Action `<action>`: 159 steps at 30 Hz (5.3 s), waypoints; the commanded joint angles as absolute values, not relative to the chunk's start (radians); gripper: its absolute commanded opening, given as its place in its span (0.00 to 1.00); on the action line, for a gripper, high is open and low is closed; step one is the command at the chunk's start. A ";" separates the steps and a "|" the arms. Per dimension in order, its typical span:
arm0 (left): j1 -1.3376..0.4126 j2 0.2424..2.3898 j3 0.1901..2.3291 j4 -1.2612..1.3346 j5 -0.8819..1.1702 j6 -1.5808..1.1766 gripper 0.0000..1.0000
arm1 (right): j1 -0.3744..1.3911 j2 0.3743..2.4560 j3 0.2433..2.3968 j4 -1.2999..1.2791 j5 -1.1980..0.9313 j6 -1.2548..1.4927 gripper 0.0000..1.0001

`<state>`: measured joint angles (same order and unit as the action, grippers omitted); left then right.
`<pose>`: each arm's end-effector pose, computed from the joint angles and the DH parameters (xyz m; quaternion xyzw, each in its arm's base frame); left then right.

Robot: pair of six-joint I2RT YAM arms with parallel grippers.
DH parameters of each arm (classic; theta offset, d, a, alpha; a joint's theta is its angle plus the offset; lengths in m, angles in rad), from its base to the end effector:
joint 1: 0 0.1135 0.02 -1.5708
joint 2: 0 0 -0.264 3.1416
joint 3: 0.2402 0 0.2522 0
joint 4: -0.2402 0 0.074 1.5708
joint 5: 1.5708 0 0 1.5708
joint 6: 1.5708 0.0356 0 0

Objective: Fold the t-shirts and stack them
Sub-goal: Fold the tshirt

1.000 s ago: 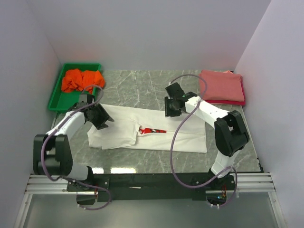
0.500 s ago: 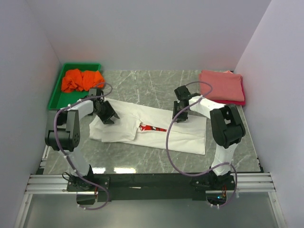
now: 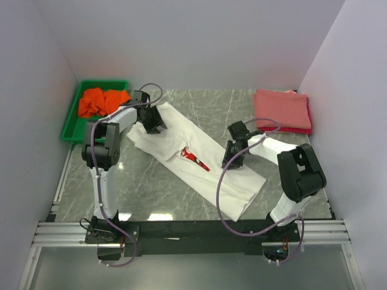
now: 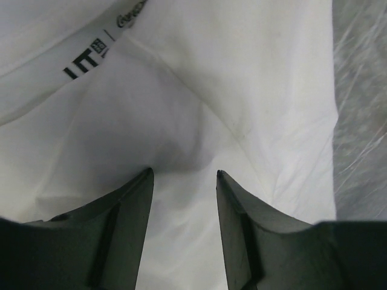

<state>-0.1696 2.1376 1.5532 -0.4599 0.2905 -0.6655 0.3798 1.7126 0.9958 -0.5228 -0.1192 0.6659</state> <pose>0.4453 -0.0866 0.1576 -0.1979 0.9354 -0.2322 0.1787 0.2928 0.1214 0.1557 0.1307 0.9759 0.1331 0.1132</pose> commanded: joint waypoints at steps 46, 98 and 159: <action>-0.227 2.365 1.772 -0.480 0.230 -0.620 0.53 | 0.705 1.601 0.805 -0.525 -0.250 0.692 0.38; -0.281 1.370 0.924 -0.718 0.350 -0.443 0.73 | 0.903 1.493 0.847 -0.727 -0.161 0.830 0.43; -0.597 1.459 0.724 -0.747 0.292 -0.641 0.53 | 0.956 1.522 0.761 -0.669 -0.219 0.815 0.25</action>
